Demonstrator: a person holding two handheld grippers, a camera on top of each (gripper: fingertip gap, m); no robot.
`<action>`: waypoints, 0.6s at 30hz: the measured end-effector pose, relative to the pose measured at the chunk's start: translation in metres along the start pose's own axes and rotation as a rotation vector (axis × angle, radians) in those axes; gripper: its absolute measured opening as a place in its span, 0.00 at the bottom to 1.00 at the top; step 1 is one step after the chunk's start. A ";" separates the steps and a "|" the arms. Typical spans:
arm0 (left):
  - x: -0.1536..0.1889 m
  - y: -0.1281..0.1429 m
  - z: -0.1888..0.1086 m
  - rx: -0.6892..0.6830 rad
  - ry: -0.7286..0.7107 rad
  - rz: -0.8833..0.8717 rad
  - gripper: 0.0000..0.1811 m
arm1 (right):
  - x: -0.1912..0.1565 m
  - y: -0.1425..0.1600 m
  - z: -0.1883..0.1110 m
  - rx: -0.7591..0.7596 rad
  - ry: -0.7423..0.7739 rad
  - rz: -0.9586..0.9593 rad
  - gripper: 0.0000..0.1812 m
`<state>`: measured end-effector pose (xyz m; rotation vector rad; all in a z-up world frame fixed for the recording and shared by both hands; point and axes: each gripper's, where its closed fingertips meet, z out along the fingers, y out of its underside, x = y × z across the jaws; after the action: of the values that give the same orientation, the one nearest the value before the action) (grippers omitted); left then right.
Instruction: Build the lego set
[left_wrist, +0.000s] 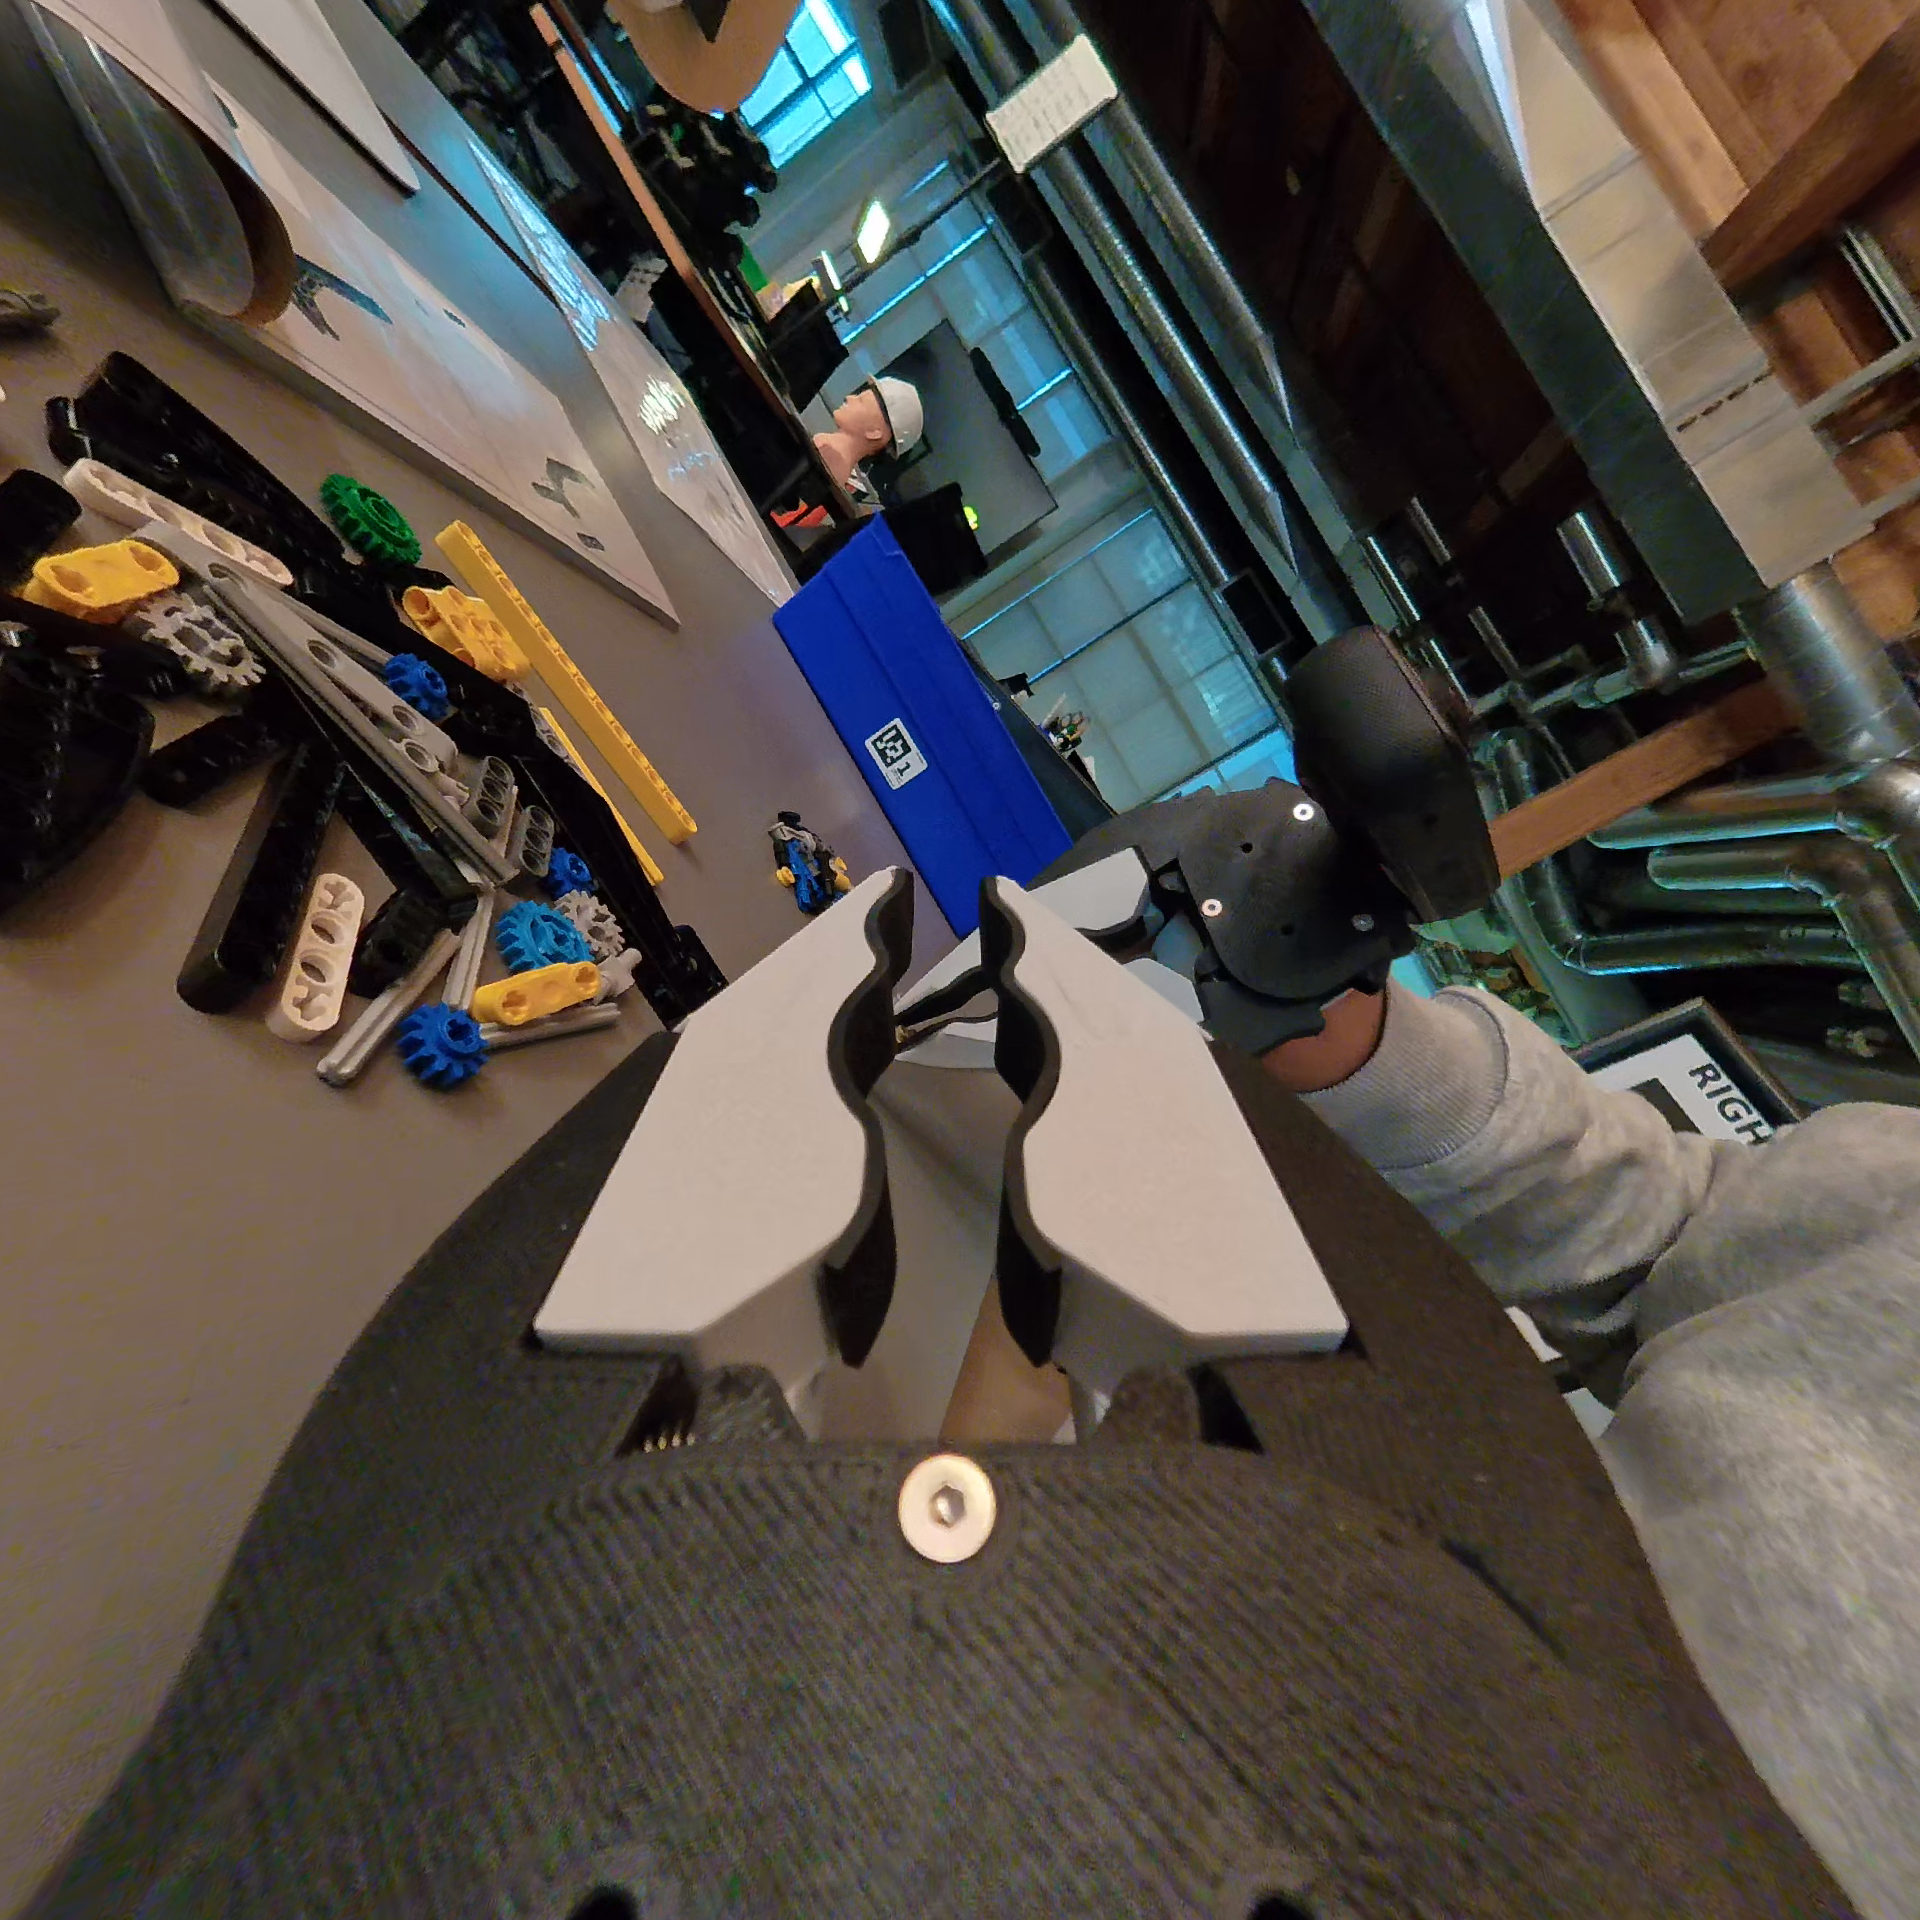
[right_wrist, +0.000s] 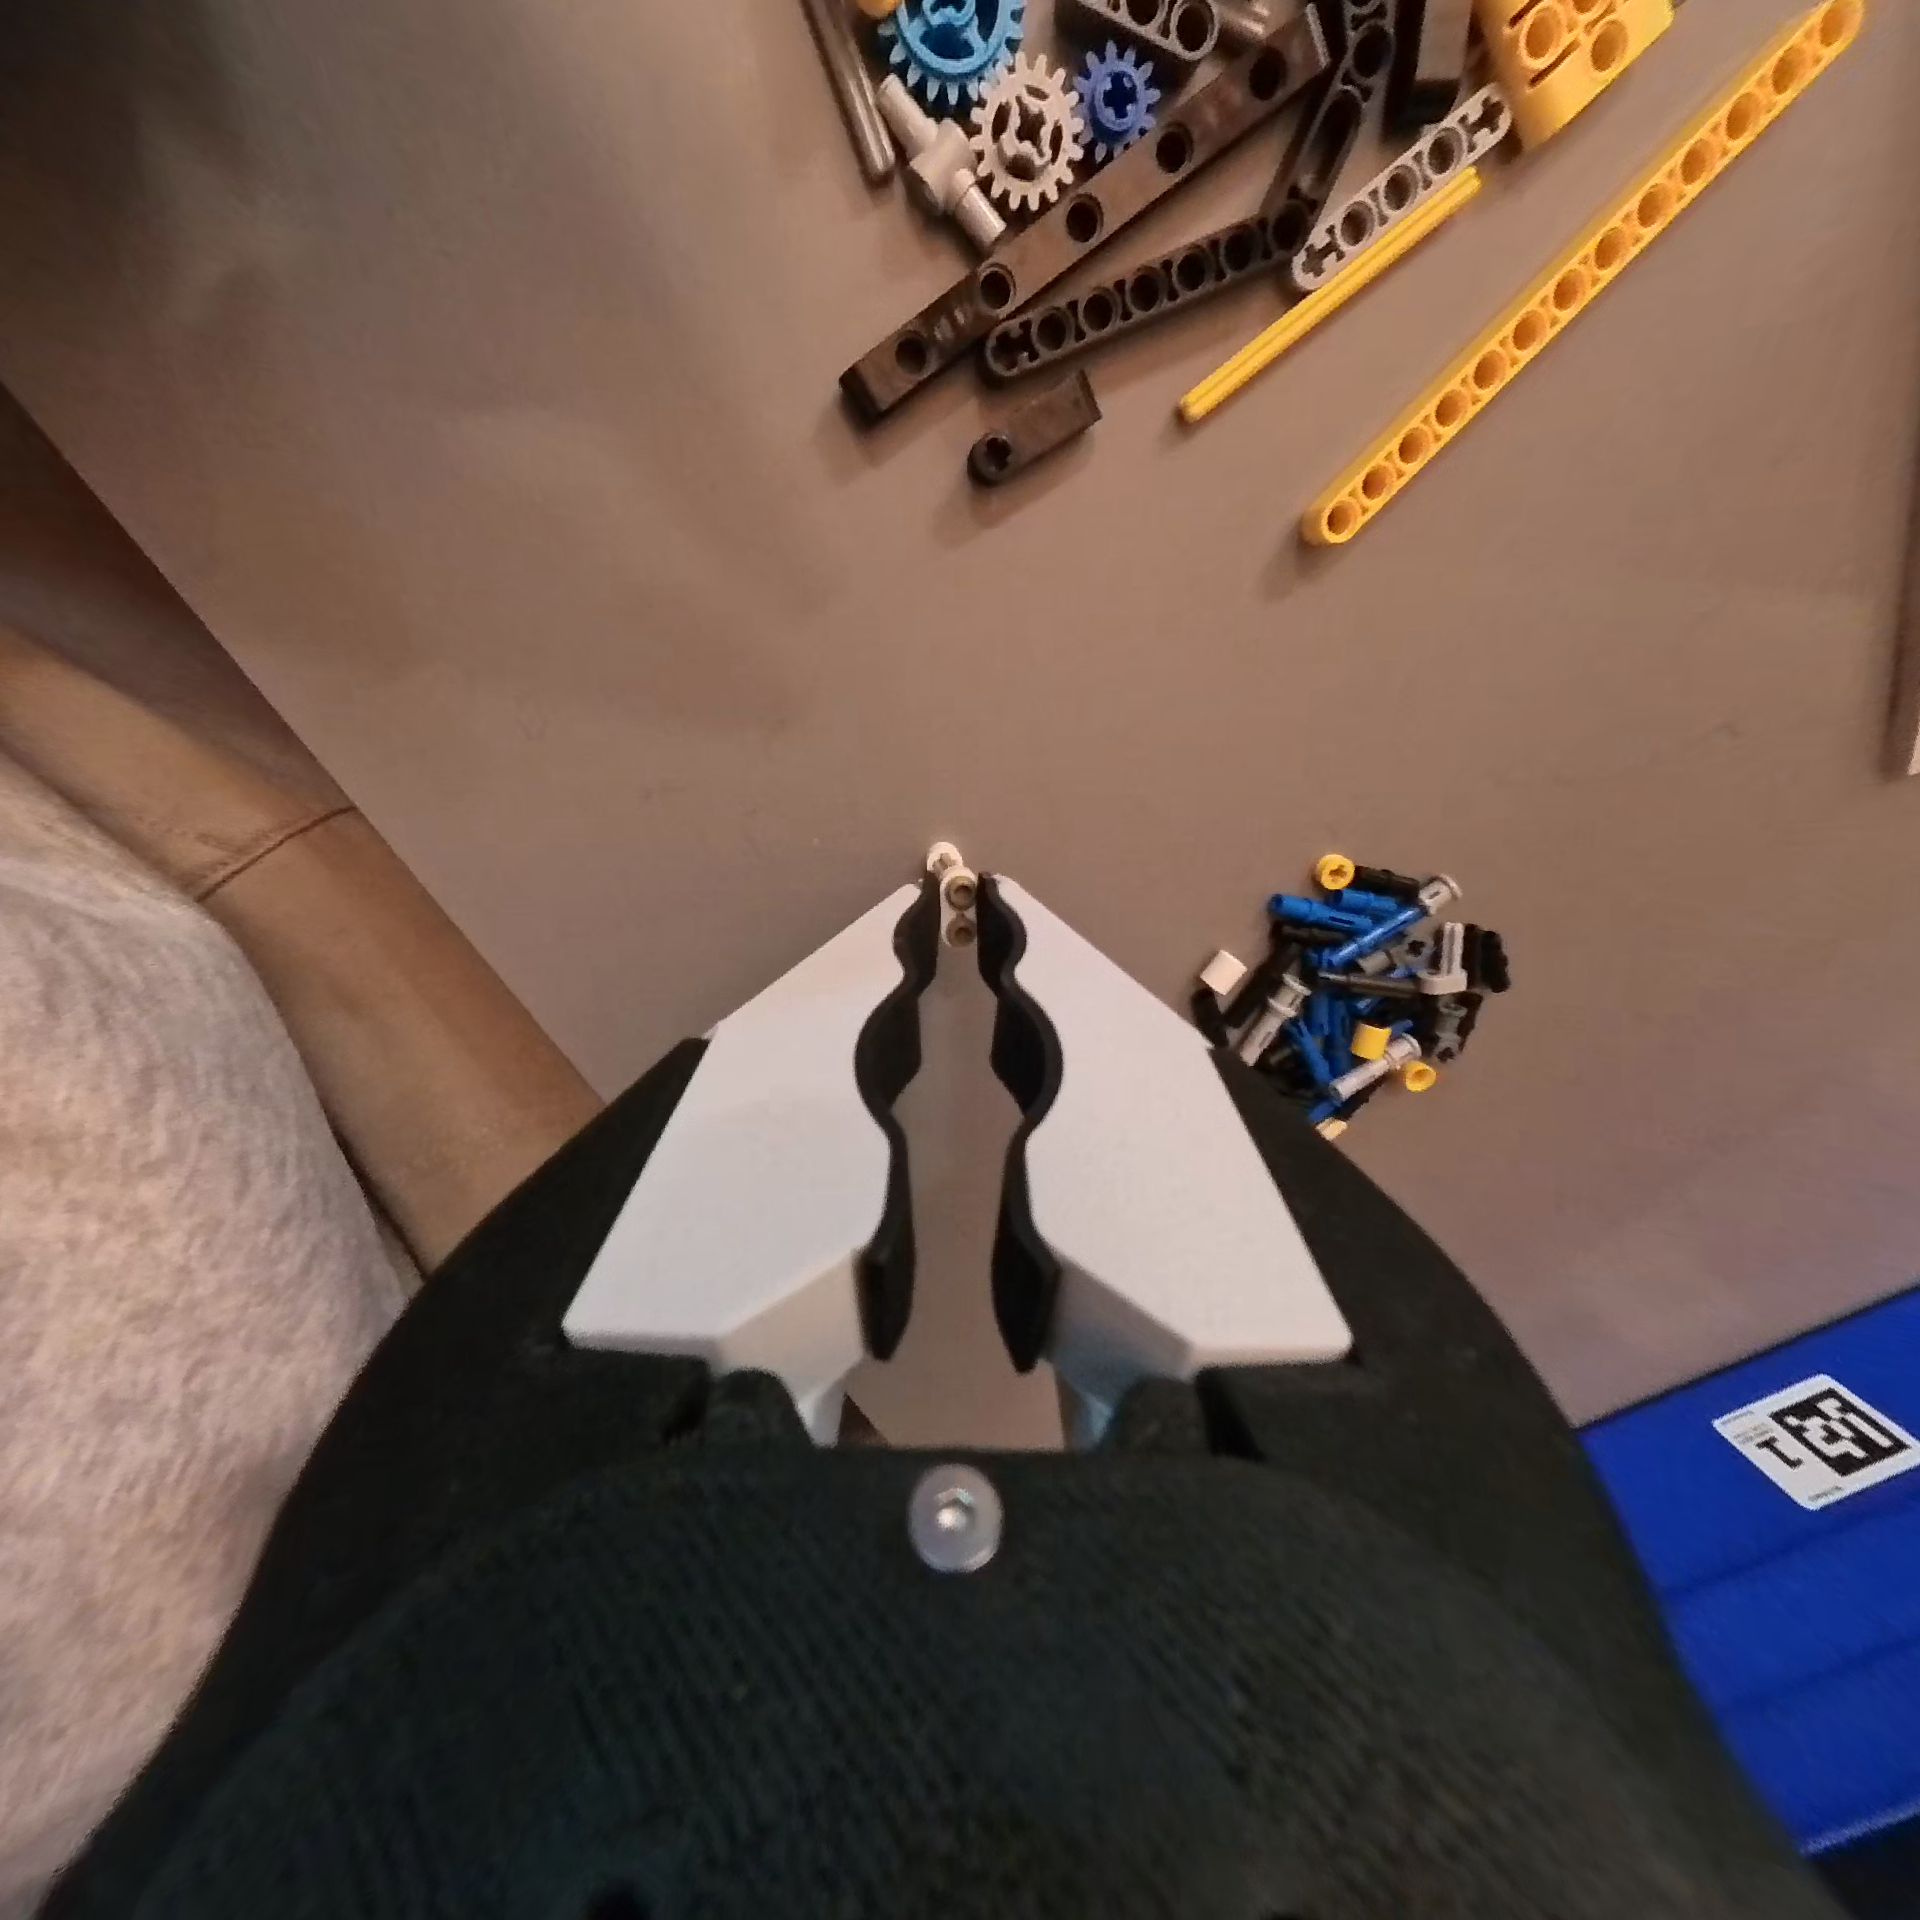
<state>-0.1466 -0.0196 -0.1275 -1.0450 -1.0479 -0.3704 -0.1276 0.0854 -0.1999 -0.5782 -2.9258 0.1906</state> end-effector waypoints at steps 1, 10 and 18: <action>0.000 0.000 0.000 0.001 0.000 0.000 0.06 | 0.000 0.000 0.000 0.002 0.000 0.000 0.03; 0.001 0.001 0.000 -0.001 -0.002 0.016 0.08 | 0.005 -0.012 -0.007 0.172 -0.048 0.113 0.03; 0.008 0.012 0.009 -0.047 -0.059 0.191 0.28 | 0.005 -0.078 -0.068 0.901 -0.387 0.602 0.03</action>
<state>-0.1392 -0.0050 -0.1261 -1.1933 -0.9857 -0.2116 -0.1493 0.0224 -0.1205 -1.2847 -2.4382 1.7085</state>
